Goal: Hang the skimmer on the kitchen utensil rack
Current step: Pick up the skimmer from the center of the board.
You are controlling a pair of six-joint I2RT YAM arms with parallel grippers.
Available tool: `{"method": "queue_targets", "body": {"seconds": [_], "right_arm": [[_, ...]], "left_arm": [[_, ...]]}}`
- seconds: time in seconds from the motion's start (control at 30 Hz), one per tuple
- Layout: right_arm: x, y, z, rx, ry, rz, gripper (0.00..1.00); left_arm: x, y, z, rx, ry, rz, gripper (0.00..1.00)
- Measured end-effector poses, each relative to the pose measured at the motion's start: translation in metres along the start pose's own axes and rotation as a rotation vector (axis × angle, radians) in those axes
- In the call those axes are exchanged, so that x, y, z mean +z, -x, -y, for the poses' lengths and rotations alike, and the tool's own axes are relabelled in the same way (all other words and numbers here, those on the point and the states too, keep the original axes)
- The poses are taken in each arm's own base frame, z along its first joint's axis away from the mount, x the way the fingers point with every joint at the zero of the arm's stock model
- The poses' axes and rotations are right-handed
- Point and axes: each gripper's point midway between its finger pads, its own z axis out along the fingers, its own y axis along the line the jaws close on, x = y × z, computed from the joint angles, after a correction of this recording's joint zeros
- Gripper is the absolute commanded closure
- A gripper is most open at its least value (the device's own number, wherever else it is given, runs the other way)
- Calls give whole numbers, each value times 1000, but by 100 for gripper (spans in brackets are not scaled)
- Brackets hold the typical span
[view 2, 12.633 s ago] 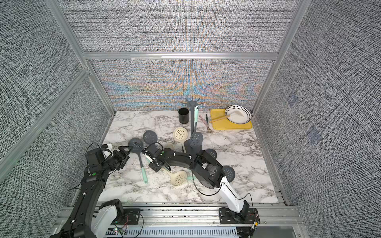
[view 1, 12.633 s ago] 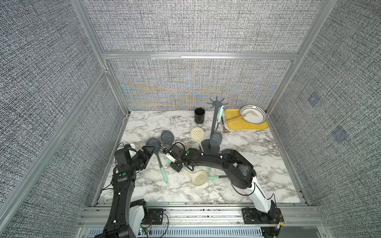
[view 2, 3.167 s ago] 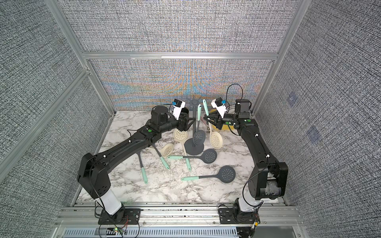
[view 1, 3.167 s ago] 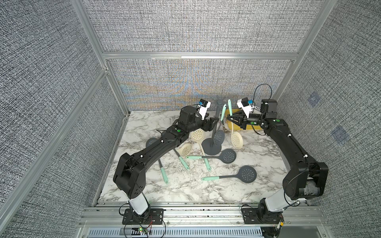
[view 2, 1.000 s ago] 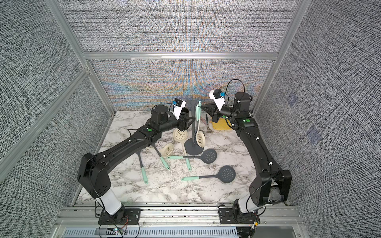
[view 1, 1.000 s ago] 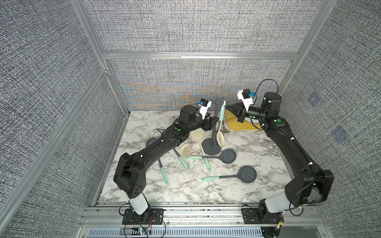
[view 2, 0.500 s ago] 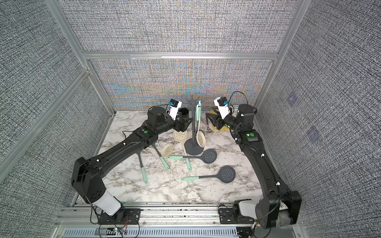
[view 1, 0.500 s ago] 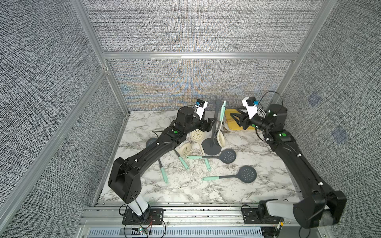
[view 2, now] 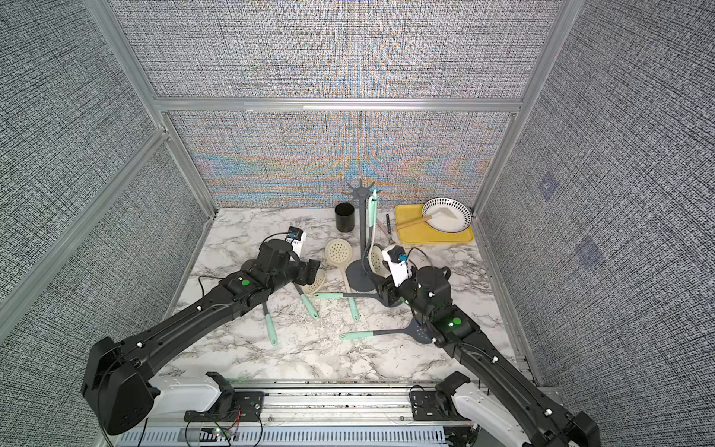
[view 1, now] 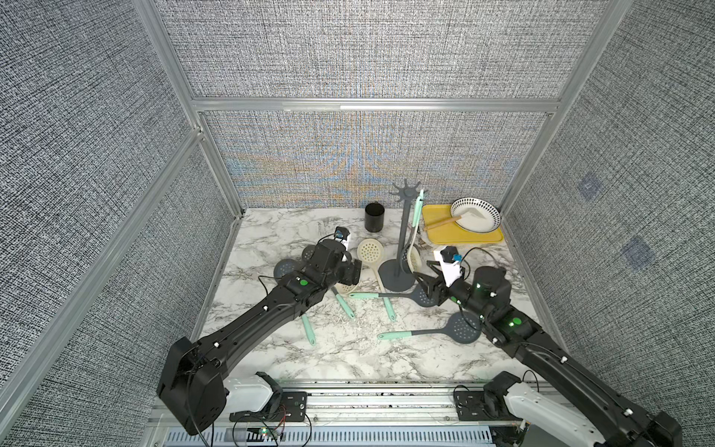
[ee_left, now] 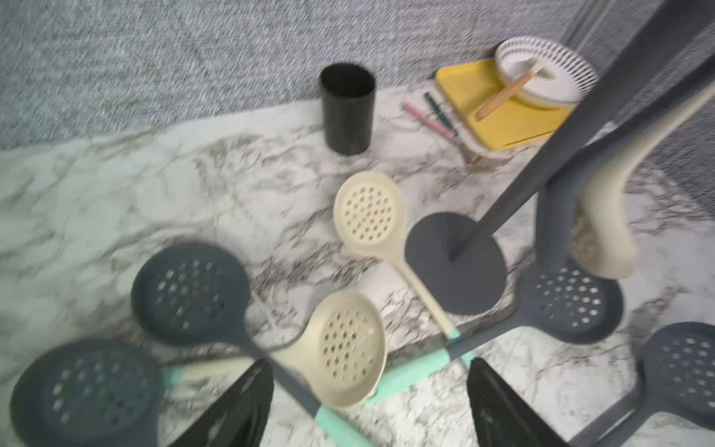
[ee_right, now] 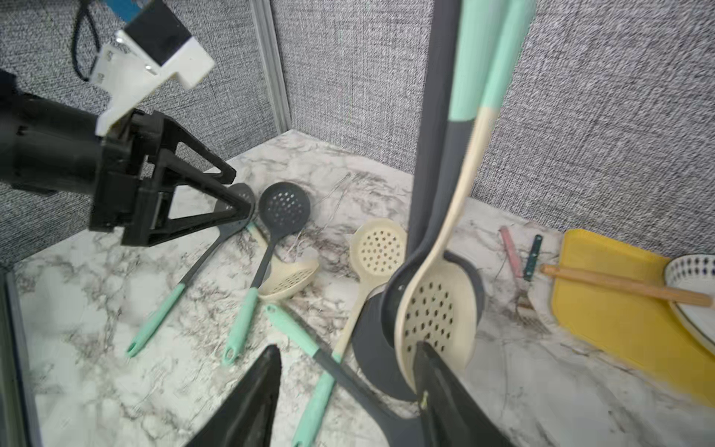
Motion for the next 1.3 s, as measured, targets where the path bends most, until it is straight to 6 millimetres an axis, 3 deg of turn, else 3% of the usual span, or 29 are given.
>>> {"method": "queue_targets", "body": {"seconds": [0.13,0.23,0.33,0.53,0.73,0.8,0.87,0.93,1.07,1.3], "right_arm": [[8,-38,-43,-2,81,-96,43],[19,-73,-64,18,119,-199,43],[35,-103,-83,40,151,-305,43],[65,-135,-103,113,185,-415,42],[106,-141,-125,145,223,-459,39],[121,-137,-123,166,191,-455,30],[135,-127,-115,197,137,-429,14],[147,-116,-106,227,75,-395,8],[168,-109,-91,293,-19,-369,8],[198,-117,-68,342,-109,-389,14]], "left_arm": [[2,-49,-25,-113,101,-96,21],[10,-74,-40,-183,177,-160,24],[24,-87,-56,-252,243,-213,26],[47,-96,-83,-376,300,-262,32],[67,-90,-83,-414,256,-283,35],[68,-88,-86,-436,241,-274,35],[65,-88,-89,-455,220,-261,35],[60,-86,-87,-455,191,-242,35],[47,-77,-81,-437,136,-191,35],[24,-68,-83,-414,111,-111,35]]}}
